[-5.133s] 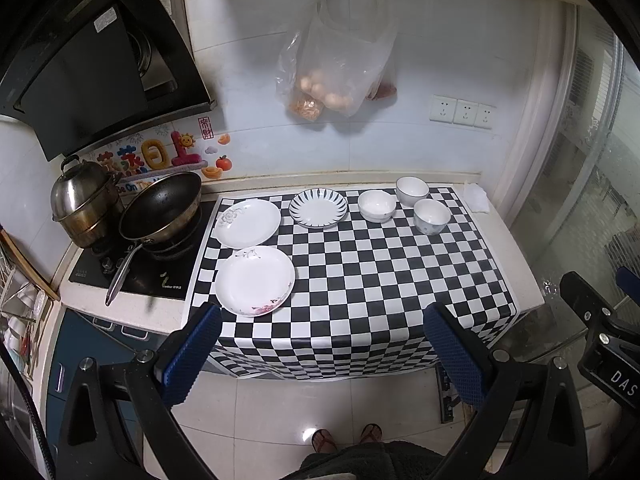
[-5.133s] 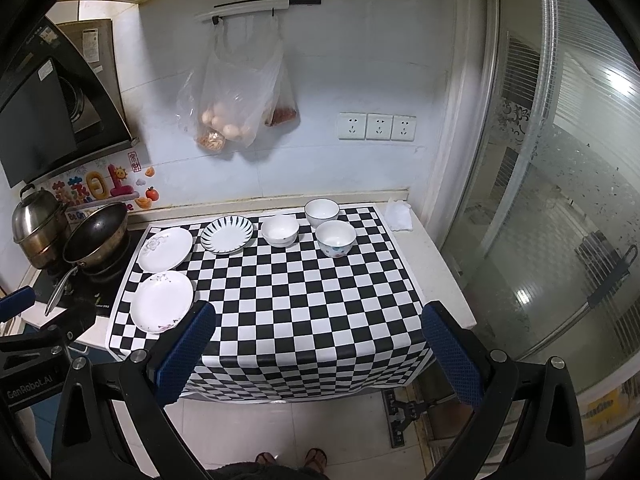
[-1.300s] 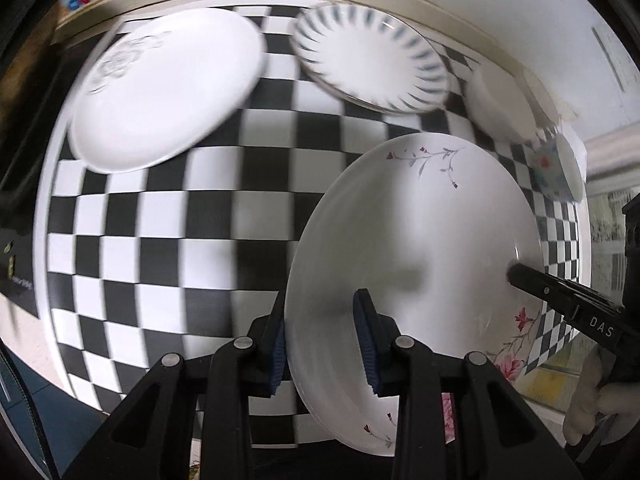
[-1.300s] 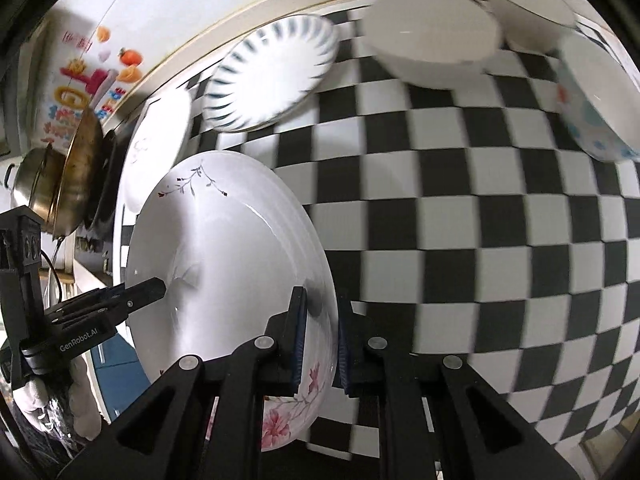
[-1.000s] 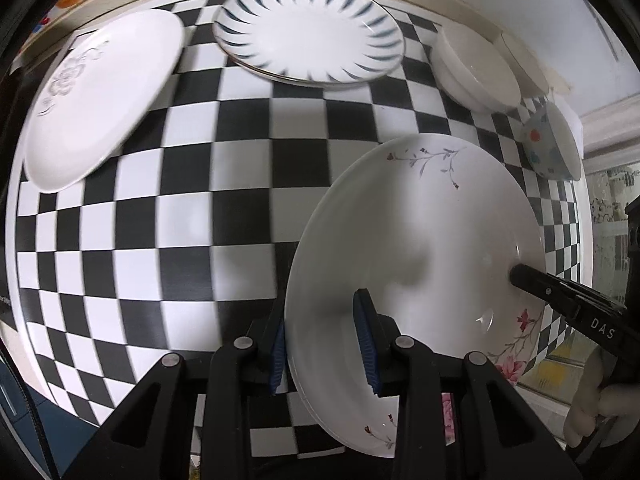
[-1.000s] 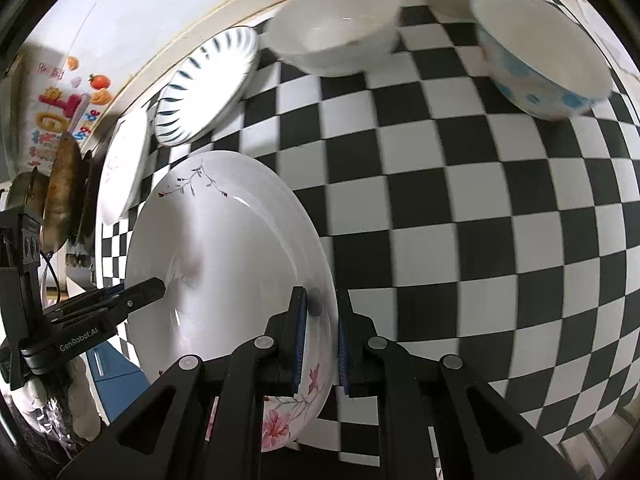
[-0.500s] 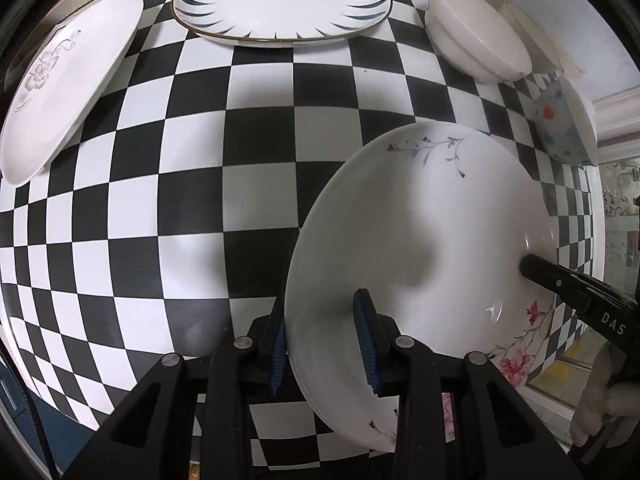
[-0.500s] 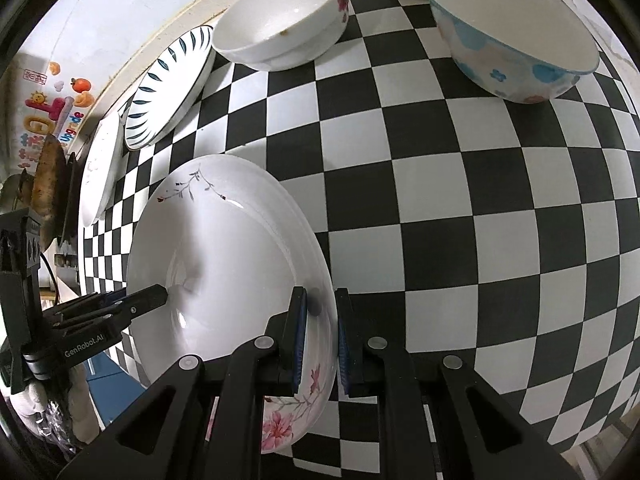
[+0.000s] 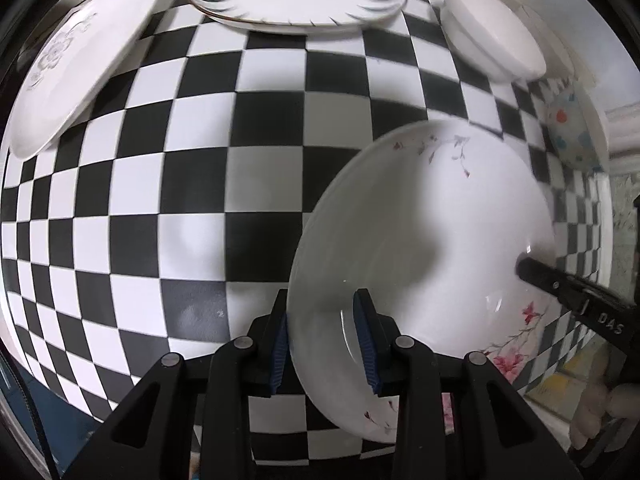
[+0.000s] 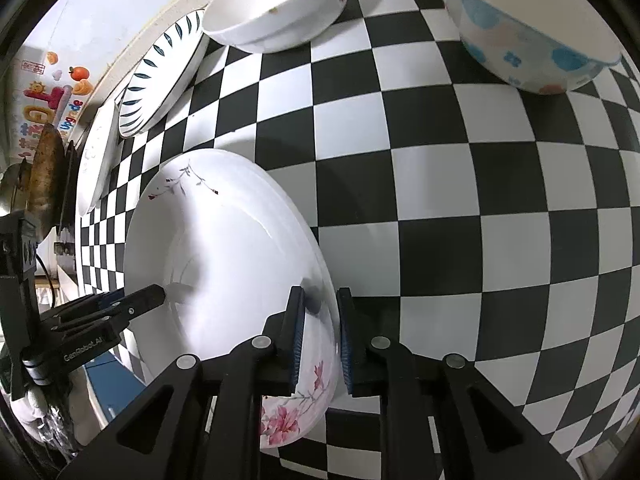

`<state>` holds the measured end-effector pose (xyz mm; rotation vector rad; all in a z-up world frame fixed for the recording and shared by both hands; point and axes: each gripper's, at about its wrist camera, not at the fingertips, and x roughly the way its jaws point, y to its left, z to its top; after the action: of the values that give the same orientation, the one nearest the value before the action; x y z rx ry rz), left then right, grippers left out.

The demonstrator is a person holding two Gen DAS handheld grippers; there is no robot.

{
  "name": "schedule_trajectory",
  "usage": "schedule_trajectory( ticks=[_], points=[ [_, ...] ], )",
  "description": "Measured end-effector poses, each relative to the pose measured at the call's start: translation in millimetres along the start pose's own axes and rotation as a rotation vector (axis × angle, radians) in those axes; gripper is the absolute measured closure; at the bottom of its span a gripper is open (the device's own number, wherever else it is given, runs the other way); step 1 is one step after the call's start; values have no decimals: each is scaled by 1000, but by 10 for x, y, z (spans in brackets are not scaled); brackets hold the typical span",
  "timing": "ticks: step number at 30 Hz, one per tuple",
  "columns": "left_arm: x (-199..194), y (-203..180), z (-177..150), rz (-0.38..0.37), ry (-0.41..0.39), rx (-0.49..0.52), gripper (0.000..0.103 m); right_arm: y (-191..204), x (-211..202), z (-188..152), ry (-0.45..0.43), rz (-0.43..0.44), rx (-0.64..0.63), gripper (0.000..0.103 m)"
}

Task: Organize plates and bowls

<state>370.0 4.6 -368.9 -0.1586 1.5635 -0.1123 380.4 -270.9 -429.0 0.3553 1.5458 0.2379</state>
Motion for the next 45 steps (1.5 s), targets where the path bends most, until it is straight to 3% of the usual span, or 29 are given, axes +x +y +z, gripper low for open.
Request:
schedule_trajectory(
  ticks=[2, 5, 8, 10, 12, 16, 19, 24, 28, 32, 34, 36, 45],
  points=[
    [-191, 106, 53, 10, -48, -26, 74, 3, -53, 24, 16, -1, 9, 83],
    [-724, 408, 66, 16, -171, -95, 74, 83, -369, 55, -43, -31, -5, 83],
    [-1132, 883, 86, 15, -274, -201, 64, 375, -762, 157, -115, -14, -61, 77],
    [-1188, 1248, 81, 10, -301, -279, 54, 759, -929, 317, -133, 35, -134, 64],
    [-1100, 1598, 56, -13, -293, -361, 53, 1151, -949, 511, -119, 99, -207, 54],
    [-888, 2300, 186, -98, -257, -545, 53, 2174, -579, 1123, -46, 186, -386, 53],
    [-761, 2650, 288, -120, -247, -617, 55, 2807, -95, 1600, 19, 177, -476, 53],
    [-551, 2979, 497, -131, -227, -663, 55, 3473, 620, 2263, 102, 134, -518, 53],
    [-395, 3105, 652, -139, -196, -671, 55, 3717, 1093, 2601, 155, 67, -526, 53],
    [-337, 3133, 761, -137, -202, -655, 55, 3692, 1425, 2739, 205, 32, -506, 55],
    [-310, 3138, 798, -140, -195, -633, 67, 3655, 1561, 2815, 234, 37, -499, 72],
    [-298, 3142, 866, -157, -193, -611, 83, 3606, 1620, 2788, 259, 49, -492, 82],
    [-352, 2975, 877, -81, -227, -543, 82, 3609, 1584, 2655, 213, 26, -549, 85]
  ],
)
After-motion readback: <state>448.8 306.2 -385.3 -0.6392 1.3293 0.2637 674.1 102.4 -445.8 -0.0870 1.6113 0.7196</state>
